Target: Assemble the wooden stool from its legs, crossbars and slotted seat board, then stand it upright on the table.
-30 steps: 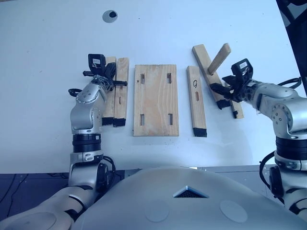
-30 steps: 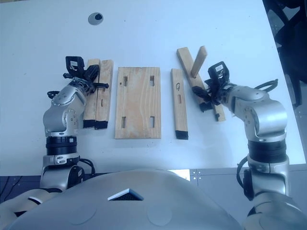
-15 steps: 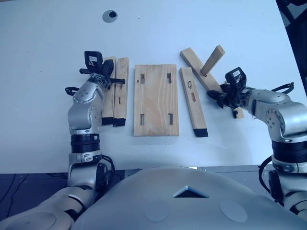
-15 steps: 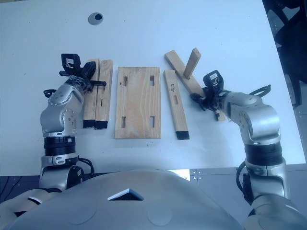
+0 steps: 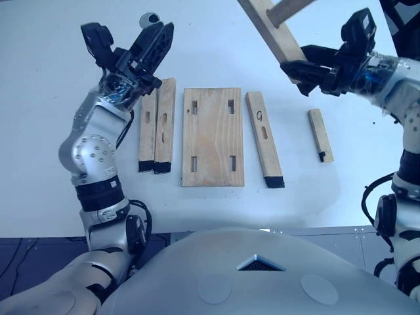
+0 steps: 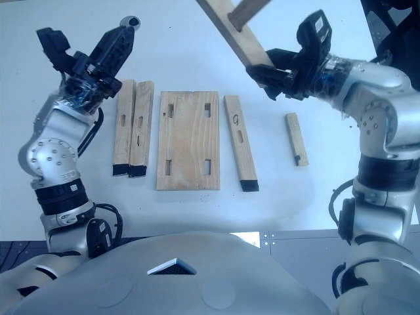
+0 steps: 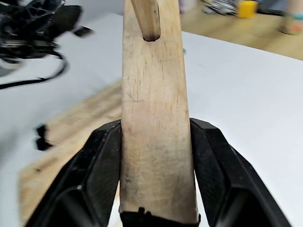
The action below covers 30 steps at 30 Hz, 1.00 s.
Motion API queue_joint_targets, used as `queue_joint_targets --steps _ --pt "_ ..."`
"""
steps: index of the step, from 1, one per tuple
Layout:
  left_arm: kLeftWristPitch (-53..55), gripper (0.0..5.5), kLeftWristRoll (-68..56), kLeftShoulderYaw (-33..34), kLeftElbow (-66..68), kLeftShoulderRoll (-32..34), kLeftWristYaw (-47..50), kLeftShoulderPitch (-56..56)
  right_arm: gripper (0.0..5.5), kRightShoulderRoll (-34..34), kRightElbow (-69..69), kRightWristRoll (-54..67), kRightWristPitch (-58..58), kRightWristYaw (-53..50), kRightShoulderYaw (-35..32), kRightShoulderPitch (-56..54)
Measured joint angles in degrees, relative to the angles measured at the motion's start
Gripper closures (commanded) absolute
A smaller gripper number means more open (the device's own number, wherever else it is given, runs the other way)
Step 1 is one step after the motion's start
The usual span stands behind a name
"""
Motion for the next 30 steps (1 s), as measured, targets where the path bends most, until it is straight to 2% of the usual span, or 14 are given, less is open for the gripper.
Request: queue_joint_targets --steps 3,7,14,18,25,30 --pt "4.29 2.67 -9.19 0.50 -0.59 1.52 -2.50 -2.42 3.44 -0.23 1.17 4.54 2.70 5.29 -0.15 -2.95" --pt "5.02 2.23 -10.59 0.36 1.07 4.00 -4.21 -5.02 3.44 -0.29 0.83 6.18 3.64 6.43 0.04 -6.00" --pt "4.45 2.23 -12.26 -1.16 3.72 1.61 -4.61 -7.09 3.44 0.76 -0.19 7.60 3.33 9.43 3.53 -6.66" --pt "5.00 2.23 -18.58 0.98 5.08 1.31 -4.62 -8.91 3.44 2.28 -0.79 8.03 3.26 10.59 6.00 -5.25" --pt "8.58 3.29 -27.93 2.41 6.59 1.88 -5.72 -10.19 3.44 2.23 0.48 15.14 8.15 13.54 4.38 -5.47" --pt "8.92 3.40 -28.48 2.32 6.62 2.72 -6.26 -10.43 3.44 1.97 0.53 16.32 9.51 13.96 4.10 -5.97"
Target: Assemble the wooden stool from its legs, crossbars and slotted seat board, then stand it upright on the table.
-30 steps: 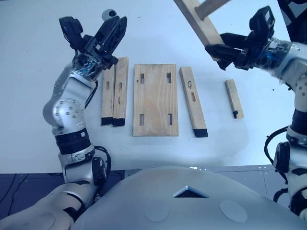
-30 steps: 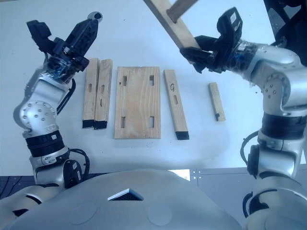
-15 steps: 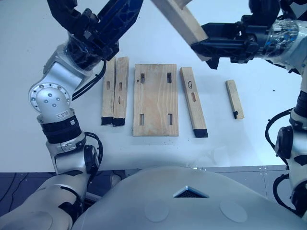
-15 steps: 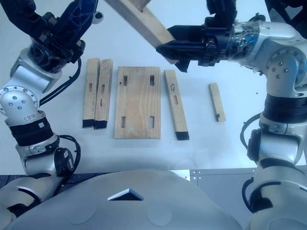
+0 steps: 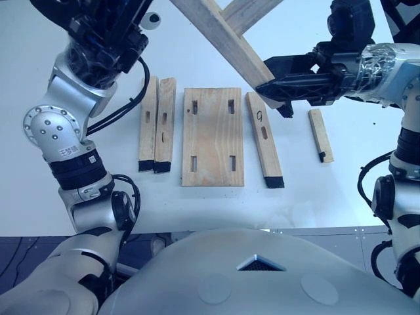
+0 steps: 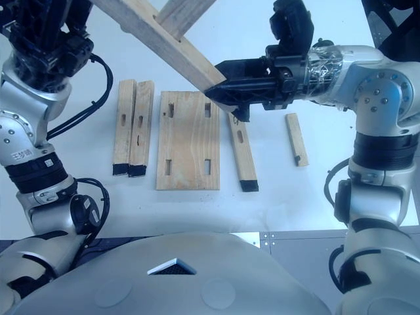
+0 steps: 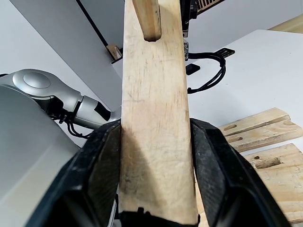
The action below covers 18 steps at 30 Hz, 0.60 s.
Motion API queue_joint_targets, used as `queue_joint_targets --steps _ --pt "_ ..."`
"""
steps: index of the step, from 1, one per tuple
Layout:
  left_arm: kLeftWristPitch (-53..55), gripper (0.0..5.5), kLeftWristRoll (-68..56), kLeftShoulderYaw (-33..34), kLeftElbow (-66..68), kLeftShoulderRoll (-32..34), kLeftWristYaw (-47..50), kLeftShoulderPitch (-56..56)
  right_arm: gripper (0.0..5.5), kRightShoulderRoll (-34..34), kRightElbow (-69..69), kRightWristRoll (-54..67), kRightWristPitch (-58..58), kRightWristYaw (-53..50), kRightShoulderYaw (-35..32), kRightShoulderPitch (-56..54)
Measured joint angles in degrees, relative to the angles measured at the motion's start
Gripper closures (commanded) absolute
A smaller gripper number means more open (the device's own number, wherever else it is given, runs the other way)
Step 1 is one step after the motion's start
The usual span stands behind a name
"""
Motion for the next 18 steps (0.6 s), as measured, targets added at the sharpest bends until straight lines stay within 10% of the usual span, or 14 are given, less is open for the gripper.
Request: queue_joint_targets --steps 13,18 --pt "-3.13 3.49 1.39 3.46 8.10 2.79 0.65 -6.46 1.54 -1.20 -2.76 -4.33 -3.88 -0.37 4.40 3.29" --pt "-3.91 3.49 7.75 5.60 12.10 11.33 -2.39 -9.61 1.97 -4.68 -1.63 -12.14 -8.58 -0.82 8.18 7.72"
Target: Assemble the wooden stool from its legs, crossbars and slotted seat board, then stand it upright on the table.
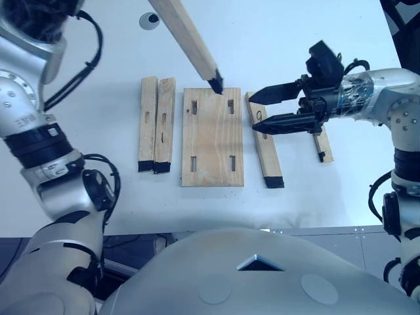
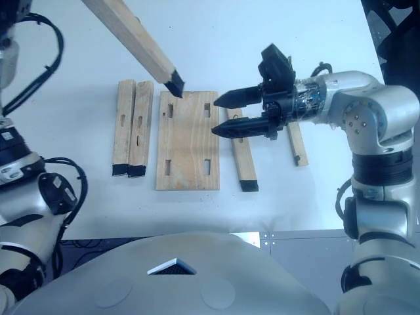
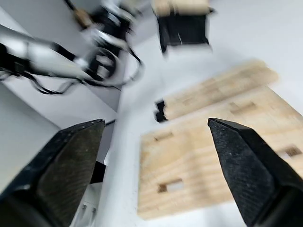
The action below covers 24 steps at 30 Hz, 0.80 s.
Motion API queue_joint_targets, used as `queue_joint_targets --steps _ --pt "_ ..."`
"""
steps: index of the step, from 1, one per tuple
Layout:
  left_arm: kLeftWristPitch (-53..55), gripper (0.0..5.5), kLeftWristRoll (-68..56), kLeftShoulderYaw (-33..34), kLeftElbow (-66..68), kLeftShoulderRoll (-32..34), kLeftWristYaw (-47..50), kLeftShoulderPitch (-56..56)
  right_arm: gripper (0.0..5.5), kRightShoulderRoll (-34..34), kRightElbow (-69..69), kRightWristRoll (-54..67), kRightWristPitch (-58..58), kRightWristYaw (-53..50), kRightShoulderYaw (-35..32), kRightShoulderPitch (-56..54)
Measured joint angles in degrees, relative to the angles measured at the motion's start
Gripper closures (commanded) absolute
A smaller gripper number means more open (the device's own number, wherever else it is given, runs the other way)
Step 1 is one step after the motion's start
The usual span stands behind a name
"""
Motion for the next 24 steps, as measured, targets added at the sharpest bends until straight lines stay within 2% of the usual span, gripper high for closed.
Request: queue_joint_targets --steps 3,7,10,15,20,24 --pt "-4.51 3.49 6.56 -0.19 -4.60 0.44 3.29 0.95 2.51 3.58 13.33 -5.52 -4.88 -11.00 -3.30 -2.91" --pt "-6.73 3.49 10.06 -2.90 -16.85 -1.64 6.28 6.71 3.22 9.31 37.14 -10.29 -13.72 -28.29 -13.34 -15.87" --pt "-7.29 3.49 10.68 -2.60 -20.62 -1.83 8.00 11.26 3.68 9.48 50.20 -10.64 -18.55 -35.95 -19.91 -24.10" --pt "-5.34 3.49 10.29 -6.45 -28.59 -2.35 6.46 22.43 4.45 9.51 59.74 -14.39 -24.27 -38.89 -21.95 -26.48" --pt "-5.46 3.49 12.17 -7.61 -34.75 -0.23 7.45 26.82 5.32 9.55 63.23 -16.99 -26.74 -36.51 -21.77 -29.05" --pt "-3.35 3.49 9.04 -6.56 -36.84 2.70 5.70 33.21 5.50 9.54 65.33 -19.17 -27.17 -34.18 -21.30 -30.92"
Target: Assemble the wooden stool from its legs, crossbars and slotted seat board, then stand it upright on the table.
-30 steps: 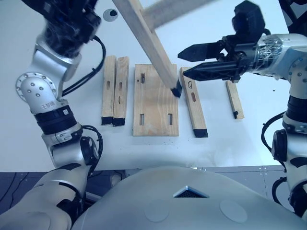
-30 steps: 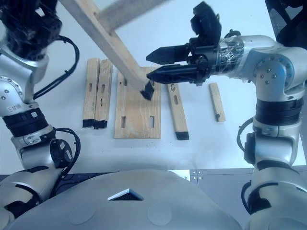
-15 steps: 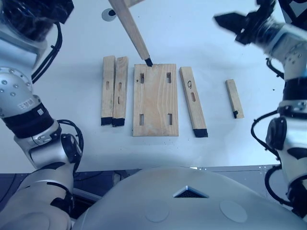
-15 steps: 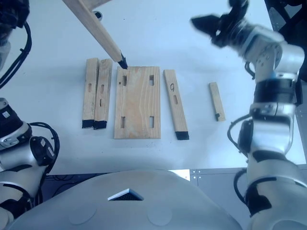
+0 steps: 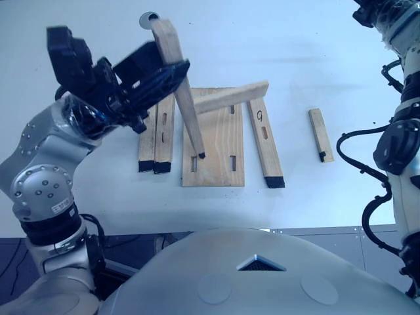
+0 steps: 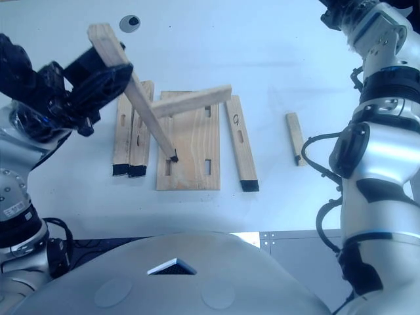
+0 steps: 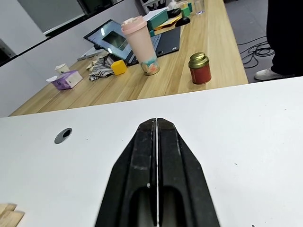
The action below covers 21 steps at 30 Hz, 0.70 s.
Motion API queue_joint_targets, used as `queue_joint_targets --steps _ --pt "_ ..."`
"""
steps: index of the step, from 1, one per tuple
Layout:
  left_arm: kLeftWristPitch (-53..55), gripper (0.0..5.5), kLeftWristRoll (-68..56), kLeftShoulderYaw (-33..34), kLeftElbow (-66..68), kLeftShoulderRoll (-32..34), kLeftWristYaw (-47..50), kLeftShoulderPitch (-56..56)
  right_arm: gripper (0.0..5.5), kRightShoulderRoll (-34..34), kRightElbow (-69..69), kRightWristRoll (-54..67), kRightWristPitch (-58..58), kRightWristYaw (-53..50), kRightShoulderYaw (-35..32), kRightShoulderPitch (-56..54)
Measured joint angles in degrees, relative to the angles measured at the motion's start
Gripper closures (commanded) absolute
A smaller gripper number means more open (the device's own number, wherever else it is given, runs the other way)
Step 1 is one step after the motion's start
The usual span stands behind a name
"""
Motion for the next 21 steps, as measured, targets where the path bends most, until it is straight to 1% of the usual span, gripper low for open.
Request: queue_joint_targets --steps 2,6,12,16,21 --pt "0.76 3.49 -3.45 1.49 -0.22 1.73 -0.40 0.86 5.50 0.02 0.53 -0.28 0.04 0.87 0.10 -0.18" --pt "0.65 3.49 -3.73 2.34 0.36 3.02 -1.36 2.17 5.50 0.05 1.18 -1.81 0.04 1.89 0.38 -0.40" --pt "-1.60 3.49 -1.06 0.86 0.81 2.31 -2.72 3.45 5.50 0.08 2.27 -3.13 0.01 2.57 0.54 -0.69" --pt "-3.64 3.49 0.97 0.34 1.19 1.74 -3.38 3.22 5.50 0.32 2.42 -4.09 0.10 5.10 1.69 -1.62" --pt "-7.27 3.49 4.56 -1.60 2.33 1.88 -7.87 3.20 5.50 2.16 2.41 -4.54 0.43 7.13 2.14 -1.62"
